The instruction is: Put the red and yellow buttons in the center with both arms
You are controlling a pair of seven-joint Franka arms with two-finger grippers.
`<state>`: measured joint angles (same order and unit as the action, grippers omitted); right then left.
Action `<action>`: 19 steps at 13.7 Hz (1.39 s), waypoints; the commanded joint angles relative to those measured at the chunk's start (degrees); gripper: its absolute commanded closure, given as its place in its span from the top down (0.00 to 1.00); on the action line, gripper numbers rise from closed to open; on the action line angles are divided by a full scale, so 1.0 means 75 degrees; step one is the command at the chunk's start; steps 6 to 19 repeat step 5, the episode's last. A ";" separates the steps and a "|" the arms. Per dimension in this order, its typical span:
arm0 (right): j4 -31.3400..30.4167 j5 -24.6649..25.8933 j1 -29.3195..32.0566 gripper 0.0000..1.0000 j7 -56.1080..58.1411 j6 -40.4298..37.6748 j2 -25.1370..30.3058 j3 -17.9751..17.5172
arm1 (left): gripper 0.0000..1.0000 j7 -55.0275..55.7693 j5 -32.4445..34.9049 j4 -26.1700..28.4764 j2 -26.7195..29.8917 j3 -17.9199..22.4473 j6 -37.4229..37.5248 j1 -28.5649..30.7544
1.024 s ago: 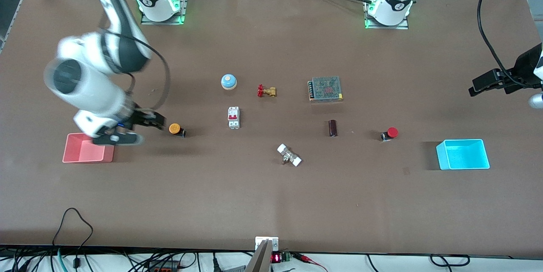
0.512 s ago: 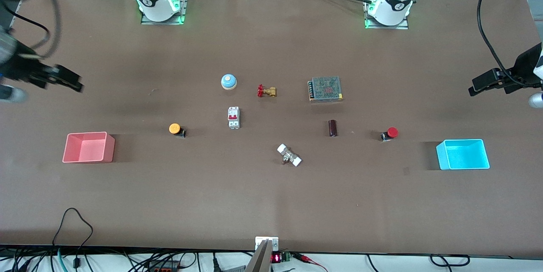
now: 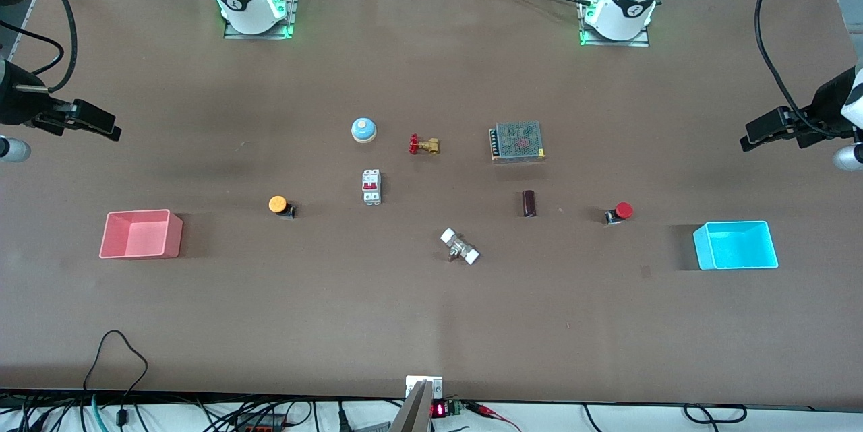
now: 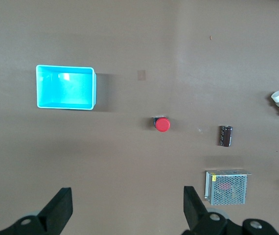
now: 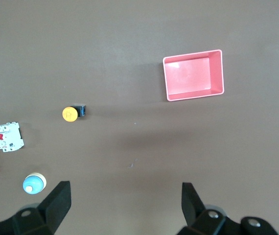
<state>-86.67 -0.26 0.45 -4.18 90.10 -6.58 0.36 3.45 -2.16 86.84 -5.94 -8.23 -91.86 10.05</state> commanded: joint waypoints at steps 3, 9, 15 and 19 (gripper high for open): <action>-0.0022 -0.0059 0.0010 1.00 0.0077 -0.0130 0.0057 -0.0024 | 1.00 0.0021 0.0135 0.0140 0.0183 -0.0075 0.0061 0.0043; -0.0034 -0.0059 0.0034 1.00 0.0089 -0.0130 0.0057 -0.0012 | 1.00 0.0021 0.0147 0.0140 0.0172 -0.0063 0.0049 0.0043; -0.0034 -0.0059 0.0034 1.00 0.0089 -0.0130 0.0057 -0.0012 | 1.00 0.0021 0.0147 0.0140 0.0172 -0.0063 0.0049 0.0043; -0.0034 -0.0059 0.0034 1.00 0.0089 -0.0130 0.0057 -0.0012 | 1.00 0.0021 0.0147 0.0140 0.0172 -0.0063 0.0049 0.0043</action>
